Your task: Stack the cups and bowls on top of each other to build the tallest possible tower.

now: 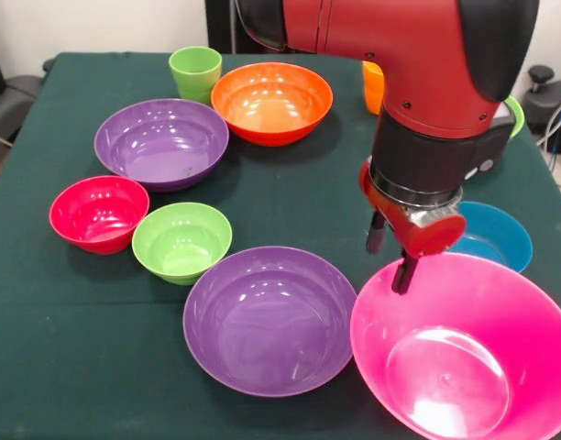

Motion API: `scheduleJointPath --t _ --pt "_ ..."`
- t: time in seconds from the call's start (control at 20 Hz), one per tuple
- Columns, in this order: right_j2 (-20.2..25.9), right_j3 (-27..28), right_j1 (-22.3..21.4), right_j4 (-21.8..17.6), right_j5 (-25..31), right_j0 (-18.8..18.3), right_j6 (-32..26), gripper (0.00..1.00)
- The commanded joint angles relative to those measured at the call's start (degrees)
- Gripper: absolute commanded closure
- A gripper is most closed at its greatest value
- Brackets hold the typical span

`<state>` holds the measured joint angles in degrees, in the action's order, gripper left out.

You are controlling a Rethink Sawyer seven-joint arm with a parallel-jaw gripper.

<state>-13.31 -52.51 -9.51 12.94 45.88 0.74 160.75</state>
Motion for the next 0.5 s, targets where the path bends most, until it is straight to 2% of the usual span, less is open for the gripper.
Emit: scheduleJointPath --t 0.05,0.2,0.5 --pt "4.7 -12.4 -1.3 -3.9 -5.6 0.2 -2.9 0.0" --pt "6.6 -12.5 0.2 -3.2 -7.3 -1.0 -3.7 0.0" --pt "6.6 -8.2 4.5 -3.0 -8.7 -0.9 -3.1 0.0"
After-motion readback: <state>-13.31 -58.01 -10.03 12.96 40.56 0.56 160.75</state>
